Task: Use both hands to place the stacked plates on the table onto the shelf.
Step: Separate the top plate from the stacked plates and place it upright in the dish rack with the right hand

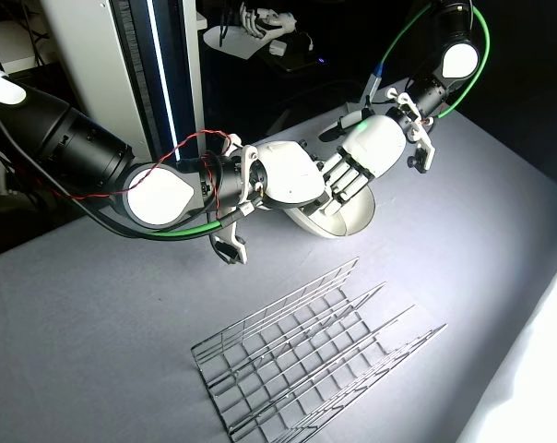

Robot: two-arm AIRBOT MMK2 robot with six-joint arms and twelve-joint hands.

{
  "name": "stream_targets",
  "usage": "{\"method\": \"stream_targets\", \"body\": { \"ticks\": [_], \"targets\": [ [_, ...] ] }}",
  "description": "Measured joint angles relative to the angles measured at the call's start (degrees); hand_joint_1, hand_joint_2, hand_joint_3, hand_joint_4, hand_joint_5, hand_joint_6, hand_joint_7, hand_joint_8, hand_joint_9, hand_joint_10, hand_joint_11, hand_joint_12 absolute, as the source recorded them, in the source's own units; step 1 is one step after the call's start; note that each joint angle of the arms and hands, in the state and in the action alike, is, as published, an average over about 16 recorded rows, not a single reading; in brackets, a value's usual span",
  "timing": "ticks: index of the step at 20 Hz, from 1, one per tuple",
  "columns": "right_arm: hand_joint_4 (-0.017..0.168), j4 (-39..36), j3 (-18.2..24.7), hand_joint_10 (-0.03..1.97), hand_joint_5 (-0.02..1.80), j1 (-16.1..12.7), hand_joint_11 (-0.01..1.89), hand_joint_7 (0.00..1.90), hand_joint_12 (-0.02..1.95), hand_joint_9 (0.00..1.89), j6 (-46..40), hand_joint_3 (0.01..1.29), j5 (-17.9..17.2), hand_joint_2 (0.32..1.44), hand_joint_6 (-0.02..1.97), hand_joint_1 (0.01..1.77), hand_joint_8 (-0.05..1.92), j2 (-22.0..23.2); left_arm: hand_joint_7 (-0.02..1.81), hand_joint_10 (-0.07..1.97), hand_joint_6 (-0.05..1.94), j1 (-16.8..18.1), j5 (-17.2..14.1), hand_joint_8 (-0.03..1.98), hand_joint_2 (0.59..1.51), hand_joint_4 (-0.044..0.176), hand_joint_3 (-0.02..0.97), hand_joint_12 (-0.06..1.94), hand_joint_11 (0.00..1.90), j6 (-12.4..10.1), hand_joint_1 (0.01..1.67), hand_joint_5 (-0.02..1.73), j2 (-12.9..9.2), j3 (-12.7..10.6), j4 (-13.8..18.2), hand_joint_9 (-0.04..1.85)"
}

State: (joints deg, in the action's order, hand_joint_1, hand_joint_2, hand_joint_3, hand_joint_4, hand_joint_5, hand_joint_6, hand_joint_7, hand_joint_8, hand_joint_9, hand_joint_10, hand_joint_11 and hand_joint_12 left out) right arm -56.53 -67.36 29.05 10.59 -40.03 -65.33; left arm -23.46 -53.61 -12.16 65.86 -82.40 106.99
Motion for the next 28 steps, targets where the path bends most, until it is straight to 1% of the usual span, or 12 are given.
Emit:
{"method": "stream_targets", "body": {
  "ticks": [2,4,7,12,17,23,28],
  "targets": [
    [-0.004,-0.1,0.3,1.04,0.69,-0.6,0.70,0.74,1.35,0.75,-0.1,0.01,0.0,1.03,1.40,1.34,1.01,0.1,0.00,0.01,-0.02,1.1,0.0,0.00,1.082,0.003,0.021,0.01,0.01,-0.2,0.01,0.00,-1.1,0.1,-0.4,0.02],
    [-0.004,-0.2,0.7,1.10,0.70,-1.5,0.74,0.76,1.34,0.77,-0.1,0.01,0.3,1.03,1.47,1.33,1.08,0.3,0.01,0.01,-0.01,2.4,0.0,0.01,1.081,0.003,0.021,0.01,0.01,-0.5,0.01,0.00,-2.4,0.3,-0.8,0.02],
    [-0.006,-0.2,1.6,1.13,0.70,-3.3,0.78,0.77,1.35,0.81,-0.3,0.01,0.9,1.04,1.48,1.33,1.11,0.7,0.01,0.01,0.00,4.5,-0.3,0.01,1.080,0.002,0.021,0.01,0.01,-0.9,0.01,0.01,-4.9,0.6,-1.4,0.02],
    [-0.006,0.7,3.7,1.18,0.71,-6.8,0.82,0.81,1.36,0.85,-0.5,0.01,2.4,1.06,1.47,1.33,1.15,1.8,0.02,0.01,0.02,7.8,-0.7,0.02,1.079,-0.002,0.021,0.01,0.01,-1.5,0.01,0.01,-9.9,0.7,-2.2,0.02],
    [-0.007,2.9,6.2,1.22,0.71,-10.2,0.85,0.83,1.38,0.89,-0.8,0.01,3.9,1.08,1.43,1.33,1.15,3.4,0.02,0.01,0.02,9.8,-1.3,0.01,1.075,-0.003,0.021,0.01,0.01,-1.8,0.01,0.02,-14.2,0.2,-2.1,0.02],
    [-0.007,9.8,8.8,1.23,0.71,-13.9,0.85,0.85,1.38,0.90,-1.0,0.01,6.9,1.09,1.40,1.33,1.14,5.2,0.02,0.01,0.02,10.4,-1.3,0.01,1.069,-0.003,0.021,0.01,0.01,-1.9,0.01,0.02,-18.0,-1.1,-1.6,0.02],
    [-0.007,18.7,10.3,1.23,0.71,-16.6,0.84,0.86,1.39,0.89,-1.1,0.01,11.0,1.09,1.39,1.33,1.13,6.4,0.02,0.01,0.02,10.6,-1.0,0.01,1.067,-0.003,0.021,0.01,0.01,-1.7,0.01,0.02,-19.8,-1.6,-1.6,0.02]
  ]
}}
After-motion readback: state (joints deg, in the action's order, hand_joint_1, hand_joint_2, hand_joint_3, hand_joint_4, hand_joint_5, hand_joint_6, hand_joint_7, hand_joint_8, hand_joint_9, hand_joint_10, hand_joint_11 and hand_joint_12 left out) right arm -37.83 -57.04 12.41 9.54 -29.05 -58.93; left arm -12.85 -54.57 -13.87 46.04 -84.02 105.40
